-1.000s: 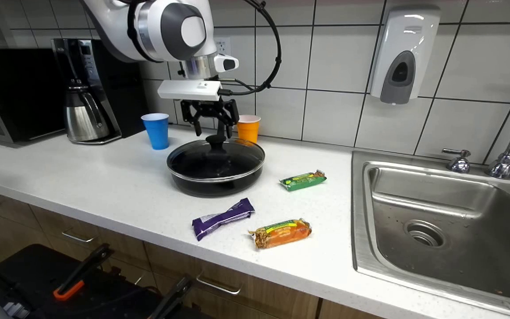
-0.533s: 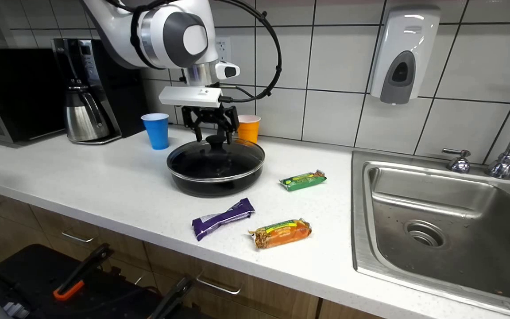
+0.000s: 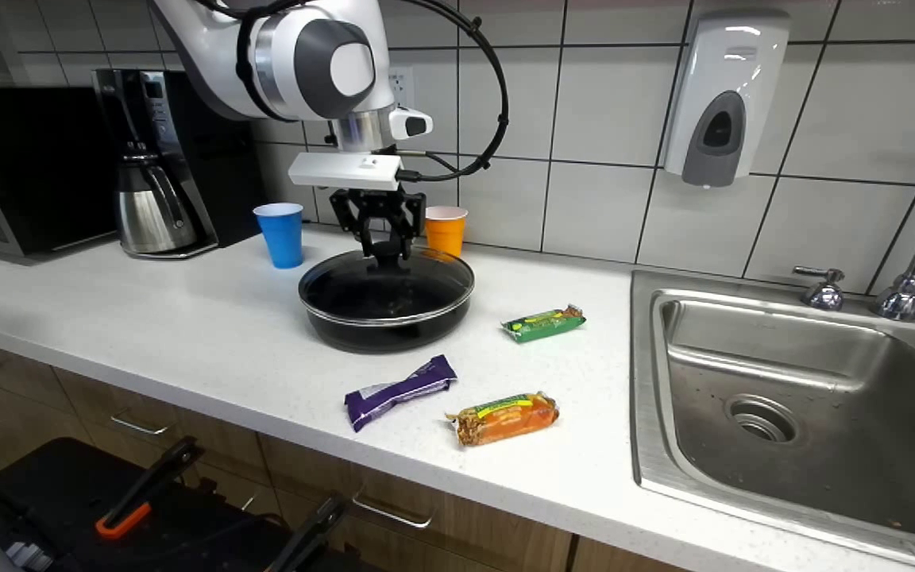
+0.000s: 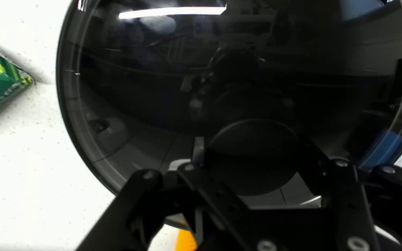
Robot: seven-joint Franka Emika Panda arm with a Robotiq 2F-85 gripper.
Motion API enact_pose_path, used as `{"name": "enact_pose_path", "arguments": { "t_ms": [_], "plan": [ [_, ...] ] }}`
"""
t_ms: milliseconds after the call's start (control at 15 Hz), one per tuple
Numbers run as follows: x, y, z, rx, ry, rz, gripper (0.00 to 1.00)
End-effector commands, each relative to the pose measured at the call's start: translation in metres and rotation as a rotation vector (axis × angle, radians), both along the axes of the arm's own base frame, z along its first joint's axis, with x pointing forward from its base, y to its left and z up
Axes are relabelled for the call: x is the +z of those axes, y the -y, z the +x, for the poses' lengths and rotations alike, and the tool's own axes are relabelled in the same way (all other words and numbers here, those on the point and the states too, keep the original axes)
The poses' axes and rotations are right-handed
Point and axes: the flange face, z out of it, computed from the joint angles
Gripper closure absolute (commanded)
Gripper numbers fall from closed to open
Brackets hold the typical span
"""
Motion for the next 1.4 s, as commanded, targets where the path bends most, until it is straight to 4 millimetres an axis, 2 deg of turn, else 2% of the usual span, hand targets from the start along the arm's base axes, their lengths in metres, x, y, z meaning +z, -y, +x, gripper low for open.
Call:
{"name": "enact_pose_path", "arguments": {
  "t_ms": [0, 400, 1067, 1333],
  "plan": [
    [0.013, -0.001, 0.001, 0.031, 0.017, 0.020, 0.61],
    [0.038, -0.021, -0.002, 0.083, -0.038, 0.001, 0.61],
    [0.074, -0.095, -0.021, 0.206, -0.063, -0.021, 0.61],
    [0.081, -0.128, -0.027, 0.228, -0.042, -0.014, 0.61]
  ]
}}
